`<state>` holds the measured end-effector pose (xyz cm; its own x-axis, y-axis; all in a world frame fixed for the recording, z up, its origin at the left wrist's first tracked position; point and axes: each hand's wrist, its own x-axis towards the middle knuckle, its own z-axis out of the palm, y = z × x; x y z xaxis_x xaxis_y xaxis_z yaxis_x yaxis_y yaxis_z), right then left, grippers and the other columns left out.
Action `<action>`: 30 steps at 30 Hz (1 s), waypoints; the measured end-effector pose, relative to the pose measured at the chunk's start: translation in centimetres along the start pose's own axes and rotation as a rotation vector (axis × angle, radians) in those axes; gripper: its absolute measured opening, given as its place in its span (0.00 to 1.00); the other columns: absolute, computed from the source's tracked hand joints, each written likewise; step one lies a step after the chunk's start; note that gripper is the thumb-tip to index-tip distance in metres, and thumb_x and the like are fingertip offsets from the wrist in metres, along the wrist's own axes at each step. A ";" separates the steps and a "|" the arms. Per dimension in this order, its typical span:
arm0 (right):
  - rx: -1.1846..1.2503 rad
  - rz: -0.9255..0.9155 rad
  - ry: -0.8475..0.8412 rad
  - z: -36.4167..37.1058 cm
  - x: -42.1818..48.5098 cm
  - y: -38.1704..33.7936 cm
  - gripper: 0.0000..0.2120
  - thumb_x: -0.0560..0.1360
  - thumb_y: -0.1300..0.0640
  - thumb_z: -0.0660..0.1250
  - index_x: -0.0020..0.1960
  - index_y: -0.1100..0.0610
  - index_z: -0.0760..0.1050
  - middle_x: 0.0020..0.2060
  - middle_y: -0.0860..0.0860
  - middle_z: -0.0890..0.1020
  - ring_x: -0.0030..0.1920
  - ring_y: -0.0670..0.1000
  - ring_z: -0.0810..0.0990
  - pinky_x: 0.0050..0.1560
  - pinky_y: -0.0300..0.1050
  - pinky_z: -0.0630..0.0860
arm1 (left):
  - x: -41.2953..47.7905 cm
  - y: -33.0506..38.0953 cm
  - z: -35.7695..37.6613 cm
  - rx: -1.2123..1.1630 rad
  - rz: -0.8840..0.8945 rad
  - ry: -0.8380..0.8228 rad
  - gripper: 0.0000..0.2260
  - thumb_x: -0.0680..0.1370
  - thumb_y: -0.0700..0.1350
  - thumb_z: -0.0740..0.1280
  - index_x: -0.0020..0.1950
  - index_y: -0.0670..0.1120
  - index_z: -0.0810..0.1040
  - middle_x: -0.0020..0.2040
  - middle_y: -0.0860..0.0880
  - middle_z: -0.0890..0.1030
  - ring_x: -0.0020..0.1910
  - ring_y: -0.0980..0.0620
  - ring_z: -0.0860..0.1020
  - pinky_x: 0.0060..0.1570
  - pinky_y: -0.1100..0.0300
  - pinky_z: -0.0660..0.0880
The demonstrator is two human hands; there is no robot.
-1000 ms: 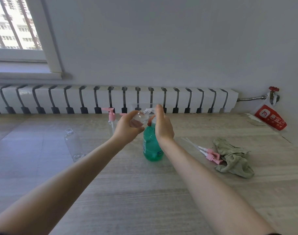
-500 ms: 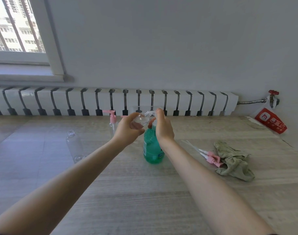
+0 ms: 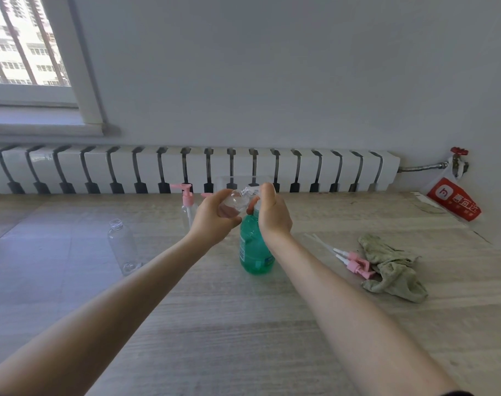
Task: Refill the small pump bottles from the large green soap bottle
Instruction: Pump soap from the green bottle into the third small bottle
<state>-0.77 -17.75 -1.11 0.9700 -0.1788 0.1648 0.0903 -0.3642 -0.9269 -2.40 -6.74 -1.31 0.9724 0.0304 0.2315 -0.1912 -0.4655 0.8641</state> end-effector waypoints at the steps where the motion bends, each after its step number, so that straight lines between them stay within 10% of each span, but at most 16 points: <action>1: 0.002 -0.002 0.000 0.0 0.0 0.0 0.29 0.70 0.39 0.39 0.35 0.57 0.71 0.35 0.54 0.78 0.34 0.47 0.71 0.37 0.41 0.66 | 0.0 -0.1 0.0 -0.001 0.002 -0.001 0.28 0.72 0.35 0.71 0.71 0.43 0.67 0.44 0.57 0.76 0.48 0.55 0.78 0.56 0.57 0.75; 8: 0.042 -0.007 -0.033 -0.3 0.2 0.2 0.27 0.76 0.39 0.44 0.34 0.56 0.69 0.35 0.52 0.77 0.36 0.47 0.71 0.42 0.45 0.67 | 0.1 -0.1 -0.1 -0.003 0.006 -0.004 0.28 0.72 0.35 0.71 0.71 0.44 0.68 0.43 0.59 0.76 0.48 0.55 0.78 0.53 0.59 0.74; 13: 0.079 0.010 -0.066 -0.9 0.1 0.2 0.34 0.80 0.37 0.45 0.60 0.64 0.75 0.59 0.60 0.78 0.59 0.56 0.76 0.61 0.53 0.68 | -0.1 0.2 -0.3 0.003 0.010 -0.009 0.28 0.73 0.35 0.71 0.71 0.44 0.68 0.44 0.56 0.77 0.47 0.56 0.78 0.53 0.60 0.74; 21: 0.108 0.020 -0.080 -0.1 0.3 0.2 0.51 0.62 0.21 0.37 0.44 0.65 0.76 0.43 0.60 0.82 0.45 0.55 0.80 0.54 0.53 0.73 | -0.2 0.7 -0.5 0.006 -0.003 -0.017 0.28 0.73 0.34 0.70 0.71 0.43 0.67 0.44 0.57 0.75 0.44 0.60 0.76 0.52 0.63 0.71; 25: 0.145 0.038 -0.106 -0.2 0.9 0.6 0.39 0.75 0.34 0.46 0.52 0.68 0.75 0.53 0.64 0.79 0.51 0.61 0.78 0.56 0.53 0.72 | -0.1 0.7 -0.5 0.006 -0.017 -0.013 0.29 0.73 0.34 0.70 0.72 0.43 0.66 0.47 0.56 0.75 0.48 0.57 0.76 0.56 0.60 0.73; 30: 0.143 0.034 -0.119 0.1 1.2 0.8 0.25 0.71 0.35 0.47 0.38 0.56 0.69 0.37 0.55 0.76 0.40 0.52 0.73 0.47 0.50 0.69 | -0.1 0.6 -0.4 0.019 -0.010 -0.007 0.29 0.73 0.34 0.71 0.72 0.44 0.67 0.53 0.52 0.75 0.48 0.59 0.74 0.54 0.62 0.71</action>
<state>0.52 -18.22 -1.71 0.9922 -0.0762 0.0991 0.0798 -0.2246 -0.9712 -2.66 -6.68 -0.61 0.9751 0.0289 0.2200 -0.1793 -0.4816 0.8579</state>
